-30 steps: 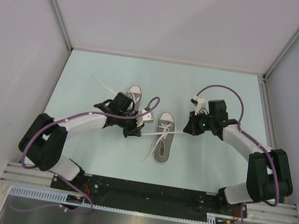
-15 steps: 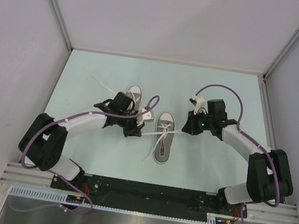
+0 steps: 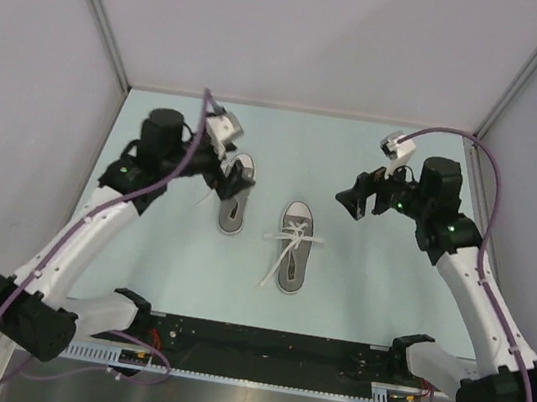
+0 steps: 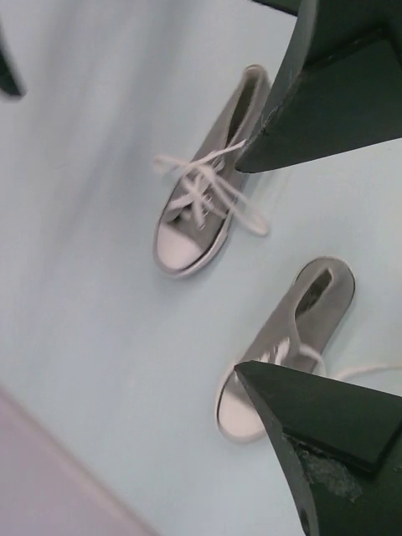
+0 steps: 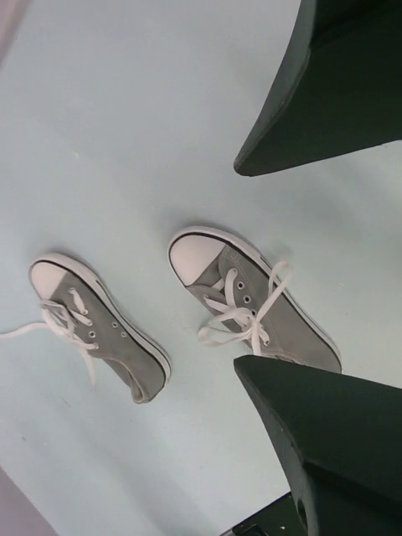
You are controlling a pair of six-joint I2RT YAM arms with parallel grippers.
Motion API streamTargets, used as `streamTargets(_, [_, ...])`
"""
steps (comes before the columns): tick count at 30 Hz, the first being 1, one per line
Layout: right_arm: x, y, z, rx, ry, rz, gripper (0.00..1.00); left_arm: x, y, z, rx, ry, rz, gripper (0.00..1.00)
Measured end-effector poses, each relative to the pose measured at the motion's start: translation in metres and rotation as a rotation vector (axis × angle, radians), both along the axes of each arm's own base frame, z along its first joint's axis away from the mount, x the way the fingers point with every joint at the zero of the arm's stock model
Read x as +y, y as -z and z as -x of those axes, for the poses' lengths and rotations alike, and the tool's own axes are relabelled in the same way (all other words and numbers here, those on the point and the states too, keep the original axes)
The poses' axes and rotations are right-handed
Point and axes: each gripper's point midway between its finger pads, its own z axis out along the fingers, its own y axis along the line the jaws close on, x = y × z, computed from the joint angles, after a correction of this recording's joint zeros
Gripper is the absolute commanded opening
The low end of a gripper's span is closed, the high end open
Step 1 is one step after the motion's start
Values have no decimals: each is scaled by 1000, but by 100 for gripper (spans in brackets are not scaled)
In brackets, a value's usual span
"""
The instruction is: Tie the shoes
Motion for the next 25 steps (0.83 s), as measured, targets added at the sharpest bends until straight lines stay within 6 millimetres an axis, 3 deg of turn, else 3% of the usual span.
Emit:
streamTargets(2, [-9, -19, 8, -57, 19, 9, 98, 23, -39, -12, -47, -97, 51, 100])
streamTargets(5, [-29, -26, 19, -65, 65, 26, 100, 77, -84, -29, -86, -284, 100, 100])
streamTargets(8, [-55, -13, 22, 1, 146, 60, 100, 118, -91, -34, -73, -434, 103, 100])
streamTargets(11, [-74, 12, 31, 107, 202, 103, 100, 145, -66, -28, 0, -555, 78, 99])
streamTargets(19, [-91, 83, 60, 325, 235, 217, 100, 164, 43, 2, 275, -692, -3, 100])
streamTargets(22, [-97, 95, 60, 368, 252, 245, 100, 168, 61, 7, 324, -728, -22, 100])
streamTargets(25, [-98, 96, 60, 369, 260, 251, 100, 171, 61, 5, 322, -756, -19, 100])
